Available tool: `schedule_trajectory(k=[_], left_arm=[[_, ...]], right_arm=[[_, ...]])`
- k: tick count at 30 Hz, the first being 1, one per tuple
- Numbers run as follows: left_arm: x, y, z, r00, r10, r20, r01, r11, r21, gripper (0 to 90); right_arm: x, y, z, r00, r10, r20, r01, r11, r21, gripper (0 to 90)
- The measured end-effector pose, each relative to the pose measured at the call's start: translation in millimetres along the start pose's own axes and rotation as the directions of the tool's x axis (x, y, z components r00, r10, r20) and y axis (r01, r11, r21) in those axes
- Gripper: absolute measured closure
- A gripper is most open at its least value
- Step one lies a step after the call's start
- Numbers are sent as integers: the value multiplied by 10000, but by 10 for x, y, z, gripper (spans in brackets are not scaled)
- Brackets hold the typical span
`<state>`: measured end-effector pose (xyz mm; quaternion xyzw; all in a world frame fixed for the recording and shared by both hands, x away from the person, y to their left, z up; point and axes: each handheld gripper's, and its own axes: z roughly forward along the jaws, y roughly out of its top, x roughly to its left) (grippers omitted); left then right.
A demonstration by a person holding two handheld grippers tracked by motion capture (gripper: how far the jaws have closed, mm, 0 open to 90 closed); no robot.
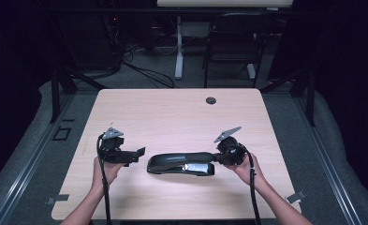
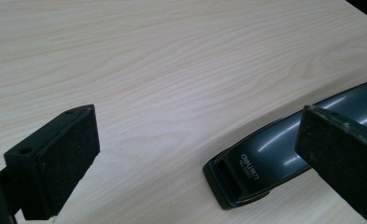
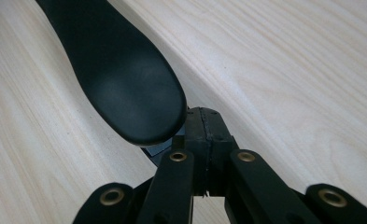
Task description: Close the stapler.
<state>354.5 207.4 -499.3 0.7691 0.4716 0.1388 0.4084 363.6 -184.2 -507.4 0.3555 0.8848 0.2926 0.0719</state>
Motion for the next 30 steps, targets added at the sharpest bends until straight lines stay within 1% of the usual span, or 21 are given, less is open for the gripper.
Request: schedule_trajectory(k=[1, 2, 4, 6, 7, 8, 9, 10, 12, 13, 15, 16, 17, 18, 20, 21, 24, 25, 28, 30], left_arm=[[-2, -1, 9, 10000, -47, -8, 47, 10000, -30, 3], [-2, 3, 6, 10000, -12, -2, 12, 10000, 30, 3], [-7, 7, 3, 10000, 1, 20, -1, 10000, 33, 2], [-11, 10, 7, 10000, 8, 17, -8, 10000, 3, 3], [-10, 8, 15, 10000, 38, -4, -38, 10000, -43, 3], [-7, 8, 19, 10000, 31, 20, -31, 10000, 23, 3], [-3, 9, 20, 10000, 18, 95, -18, 10000, 68, 3], [1, 9, 24, 9999, 37, 101, -38, 10000, 91, 3], [2, 8, 36, 10000, 22, 67, -22, 10000, 32, 3], [2, 9, 38, 10000, 30, 68, -30, 10000, 33, 3], [2, 12, 36, 9999, 61, 104, -62, 9999, 95, 3], [0, 11, 34, 9999, 44, 107, -45, 9999, 94, 3], [-3, 9, 37, 10000, 29, 68, -29, 10000, 29, 3], [-2, 10, 36, 10000, 36, 65, -36, 10000, 23, 3], [2, 10, 37, 10000, 23, 77, -23, 10000, 9, 3], [3, 11, 38, 10000, 16, 81, -17, 10000, 25, 3], [-3, 15, 39, 9999, 64, 88, -65, 9999, 92, 3], [-9, 13, 44, 9999, 48, 90, -48, 10000, 22, 3], [-9, 15, 44, 9999, 62, 142, -63, 10000, 74, 3], [-7, 11, 51, 9999, 43, 118, -44, 10000, 54, 3]], right_arm=[[-5, 3, -14, 9999, -29, 170, 30, 10000, -13, 900], [-18, 7, -47, 9978, -179, 637, 183, 9998, -56, 900], [-64, 7, -113, 9961, 1, 879, 28, 9994, -335, 900], [-85, 16, -194, 9913, 0, 1317, 93, 9975, -699, 900], [-87, 23, -235, 9919, 109, 1265, 17, 9950, -995, 900], [-74, 36, -277, 9930, 106, 1175, 42, 9921, -1251, 900], [-29, 58, -335, 9954, -32, 961, 185, 9870, -1594, 900], [5, 75, -367, 9966, -151, 815, 291, 9843, -1740, 900], [101, 117, -415, 9983, -446, 376, 511, 9790, -1971, 900], [151, 138, -414, 9973, -711, 199, 735, 9809, -1799, 900], [203, 145, -369, 9958, -919, -7, 906, 9827, -1615, 900], [221, 142, -327, 9952, -973, -103, 952, 9873, -1272, 900], [231, 133, -293, 9946, -1039, -70, 1023, 9877, -1183, 900], [229, 130, -283, 9946, -1035, -74, 1020, 9879, -1170, 900], [196, 130, -285, 9957, -881, -298, 842, 9900, -1131, 900], [191, 128, -275, 9958, -858, -307, 819, 9905, -1103, 900], [188, 106, -203, 9953, -951, -204, 936, 9935, -650, 900], [177, 95, -176, 9956, -919, -198, 906, 9941, -602, 900], [143, 83, -143, 9963, -762, -408, 744, 9963, -433, 900], [143, 82, -134, 9966, -731, -389, 717, 9967, -368, 900]])
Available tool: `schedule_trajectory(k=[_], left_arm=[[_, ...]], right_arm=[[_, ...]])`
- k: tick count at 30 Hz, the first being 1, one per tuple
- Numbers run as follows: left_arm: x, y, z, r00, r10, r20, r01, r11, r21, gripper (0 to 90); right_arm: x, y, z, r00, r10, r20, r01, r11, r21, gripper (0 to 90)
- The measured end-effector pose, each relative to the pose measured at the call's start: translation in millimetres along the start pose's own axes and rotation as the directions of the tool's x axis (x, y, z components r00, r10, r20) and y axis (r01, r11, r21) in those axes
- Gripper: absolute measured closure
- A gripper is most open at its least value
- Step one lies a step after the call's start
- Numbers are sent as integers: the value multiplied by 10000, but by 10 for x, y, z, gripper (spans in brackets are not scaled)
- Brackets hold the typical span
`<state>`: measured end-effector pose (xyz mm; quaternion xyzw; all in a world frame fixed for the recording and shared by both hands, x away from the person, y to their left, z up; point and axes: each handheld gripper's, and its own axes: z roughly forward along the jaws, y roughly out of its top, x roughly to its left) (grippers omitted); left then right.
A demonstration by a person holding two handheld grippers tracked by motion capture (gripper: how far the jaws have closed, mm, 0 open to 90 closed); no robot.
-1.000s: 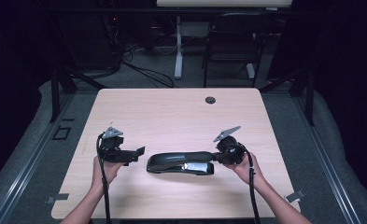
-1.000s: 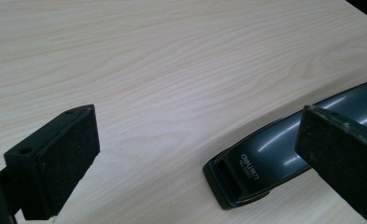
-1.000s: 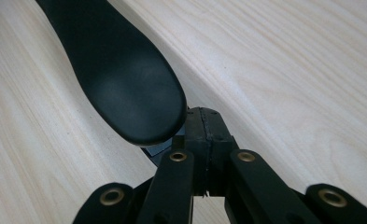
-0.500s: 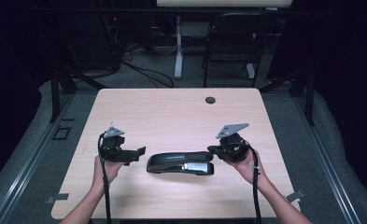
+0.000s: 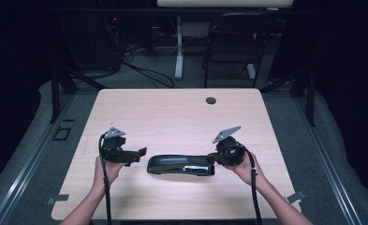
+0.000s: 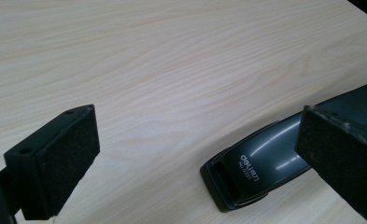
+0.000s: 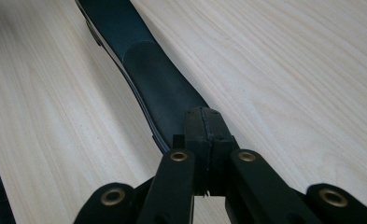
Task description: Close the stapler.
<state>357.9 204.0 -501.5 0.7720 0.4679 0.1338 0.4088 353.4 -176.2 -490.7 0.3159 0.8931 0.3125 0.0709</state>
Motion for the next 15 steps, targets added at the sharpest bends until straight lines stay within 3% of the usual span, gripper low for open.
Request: schedule_trajectory(k=[8, 15], left_arm=[[-20, -3, 8, 10000, 73, 15, -73, 9999, 73, 3], [-17, -5, 7, 10000, 68, 34, -68, 10000, 28, 3]], right_arm=[[-55, -38, 25, 9990, 312, -335, -314, 9995, -77, 900], [-55, -44, 43, 9992, 287, -290, -286, 9996, 24, 900]])
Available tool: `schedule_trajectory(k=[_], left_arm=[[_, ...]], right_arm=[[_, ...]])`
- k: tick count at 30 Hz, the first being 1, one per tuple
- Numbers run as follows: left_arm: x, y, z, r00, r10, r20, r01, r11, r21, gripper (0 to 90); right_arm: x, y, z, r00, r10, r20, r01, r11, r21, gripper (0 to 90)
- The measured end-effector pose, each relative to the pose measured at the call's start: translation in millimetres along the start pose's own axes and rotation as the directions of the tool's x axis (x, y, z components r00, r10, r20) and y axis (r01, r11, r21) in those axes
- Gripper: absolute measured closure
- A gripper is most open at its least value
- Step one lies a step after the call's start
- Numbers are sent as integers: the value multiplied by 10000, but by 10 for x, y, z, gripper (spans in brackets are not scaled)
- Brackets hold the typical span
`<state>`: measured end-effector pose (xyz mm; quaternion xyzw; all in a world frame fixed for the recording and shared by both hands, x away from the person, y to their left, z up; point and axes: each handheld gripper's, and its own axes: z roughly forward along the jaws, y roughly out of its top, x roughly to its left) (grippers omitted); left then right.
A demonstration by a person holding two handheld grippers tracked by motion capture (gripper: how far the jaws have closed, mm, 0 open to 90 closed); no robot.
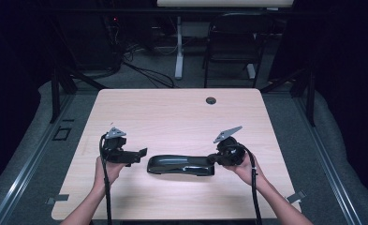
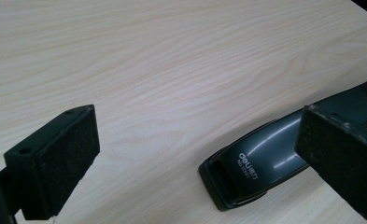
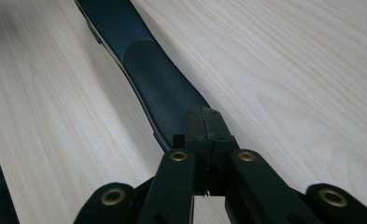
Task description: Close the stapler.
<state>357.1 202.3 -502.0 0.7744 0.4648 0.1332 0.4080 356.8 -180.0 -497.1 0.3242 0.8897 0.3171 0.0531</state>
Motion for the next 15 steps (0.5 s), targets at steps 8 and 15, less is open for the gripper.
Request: schedule_trajectory(k=[8, 15], left_arm=[[-21, -1, 1, 9999, 104, 9, -104, 9999, 47, 3], [-6, 0, -8, 10000, 32, 0, -32, 10000, -23, 3]], right_arm=[[45, 81, -187, 9996, -261, 69, 265, 9965, -796, 900], [26, 104, -364, 9980, -192, 601, 292, 9849, -1707, 825]])
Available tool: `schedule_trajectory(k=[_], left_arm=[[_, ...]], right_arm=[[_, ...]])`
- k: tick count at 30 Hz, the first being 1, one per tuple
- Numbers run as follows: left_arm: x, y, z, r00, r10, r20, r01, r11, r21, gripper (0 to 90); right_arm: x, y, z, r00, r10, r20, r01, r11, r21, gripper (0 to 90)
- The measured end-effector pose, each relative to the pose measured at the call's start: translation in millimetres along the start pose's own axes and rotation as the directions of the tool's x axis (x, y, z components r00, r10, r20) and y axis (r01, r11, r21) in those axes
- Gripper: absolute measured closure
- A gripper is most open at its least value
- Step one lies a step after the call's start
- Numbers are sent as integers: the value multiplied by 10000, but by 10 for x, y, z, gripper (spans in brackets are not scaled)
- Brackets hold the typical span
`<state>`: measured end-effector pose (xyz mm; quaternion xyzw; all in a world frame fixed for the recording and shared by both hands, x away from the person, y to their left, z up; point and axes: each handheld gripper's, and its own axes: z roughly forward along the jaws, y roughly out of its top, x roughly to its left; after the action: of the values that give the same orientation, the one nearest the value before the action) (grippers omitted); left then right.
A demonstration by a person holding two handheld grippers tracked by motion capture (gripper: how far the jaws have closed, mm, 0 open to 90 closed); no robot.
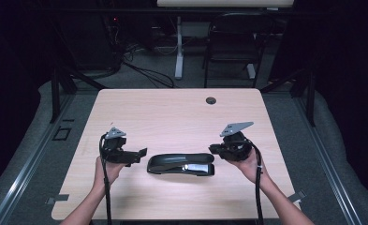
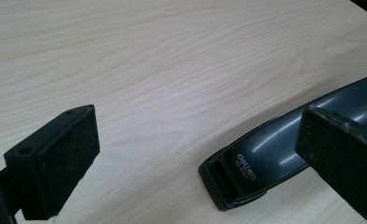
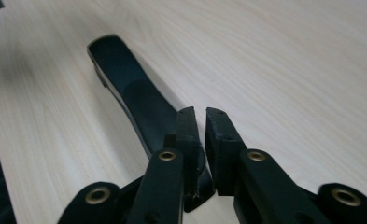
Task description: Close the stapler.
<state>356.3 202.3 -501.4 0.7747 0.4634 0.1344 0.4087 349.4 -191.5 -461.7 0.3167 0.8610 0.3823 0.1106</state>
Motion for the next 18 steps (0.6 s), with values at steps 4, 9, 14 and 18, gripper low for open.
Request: schedule_trajectory(k=[4, 9, 14, 18], left_arm=[[7, 5, -12, 10000, 14, 17, -15, 10000, 82, 3], [24, -6, -11, 9999, -141, 74, 140, 9999, 28, 3], [42, -2, -30, 9999, -159, -45, 159, 9999, -23, 3], [51, -2, -30, 9997, -194, -112, 193, 9998, -71, 2]], right_arm=[[-50, -4, -97, 9993, 44, 360, -32, 9994, -341, 767], [-141, -30, -201, 9964, 270, 806, -233, 9987, -464, 681], [-252, -97, -306, 9870, 755, 1421, -676, 9959, -596, 495], [-331, -174, -376, 9762, 923, 1961, -866, 9955, -373, 351]])
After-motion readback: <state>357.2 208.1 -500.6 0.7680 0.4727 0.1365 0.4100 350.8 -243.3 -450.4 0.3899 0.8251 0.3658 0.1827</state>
